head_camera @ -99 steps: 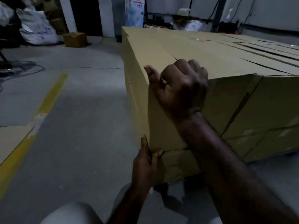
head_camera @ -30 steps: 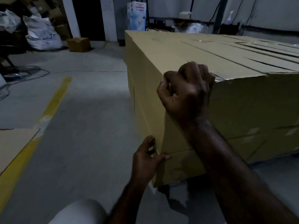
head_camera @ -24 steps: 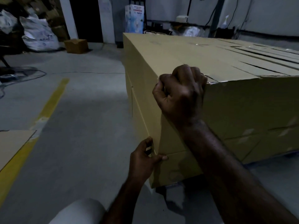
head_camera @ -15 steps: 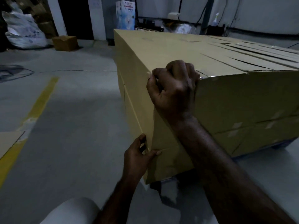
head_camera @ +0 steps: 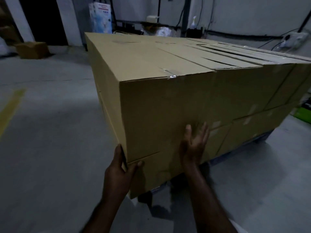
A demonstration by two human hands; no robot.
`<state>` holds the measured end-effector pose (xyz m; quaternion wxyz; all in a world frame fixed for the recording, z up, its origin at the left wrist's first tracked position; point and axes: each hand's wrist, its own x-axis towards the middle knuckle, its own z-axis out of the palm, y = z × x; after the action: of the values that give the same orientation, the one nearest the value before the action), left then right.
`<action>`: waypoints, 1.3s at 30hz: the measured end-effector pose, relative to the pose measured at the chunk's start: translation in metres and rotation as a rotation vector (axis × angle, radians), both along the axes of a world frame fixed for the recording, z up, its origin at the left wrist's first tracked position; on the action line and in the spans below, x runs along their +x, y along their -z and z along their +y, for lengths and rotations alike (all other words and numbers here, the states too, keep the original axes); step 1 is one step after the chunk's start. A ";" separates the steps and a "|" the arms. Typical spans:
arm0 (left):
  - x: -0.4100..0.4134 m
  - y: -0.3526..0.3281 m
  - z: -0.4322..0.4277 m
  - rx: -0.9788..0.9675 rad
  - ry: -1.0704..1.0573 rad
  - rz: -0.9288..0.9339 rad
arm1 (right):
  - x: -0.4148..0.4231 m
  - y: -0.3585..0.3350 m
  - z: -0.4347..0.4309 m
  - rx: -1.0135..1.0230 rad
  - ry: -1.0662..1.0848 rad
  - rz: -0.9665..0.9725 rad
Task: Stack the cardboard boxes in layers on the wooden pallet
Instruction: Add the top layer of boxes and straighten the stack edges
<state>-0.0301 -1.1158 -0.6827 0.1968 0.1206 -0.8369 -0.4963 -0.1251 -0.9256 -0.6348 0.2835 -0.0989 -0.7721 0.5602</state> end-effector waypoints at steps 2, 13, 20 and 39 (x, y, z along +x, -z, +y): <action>-0.001 0.000 0.004 -0.016 -0.005 -0.003 | -0.001 0.015 0.006 0.010 -0.124 -0.079; 0.000 -0.001 0.014 -0.003 -0.107 -0.014 | -0.001 0.027 0.001 -0.053 -0.170 -0.083; 0.007 -0.001 0.024 -0.017 -0.137 0.057 | -0.007 0.039 0.010 -0.129 -0.147 -0.018; 0.004 0.002 0.019 0.299 -0.112 0.124 | -0.035 0.054 0.064 -0.333 -0.189 -0.106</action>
<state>-0.0263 -1.0967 -0.6846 0.2552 0.1643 -0.7320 -0.6100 -0.1601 -0.8615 -0.6891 0.1684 -0.1009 -0.6884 0.6983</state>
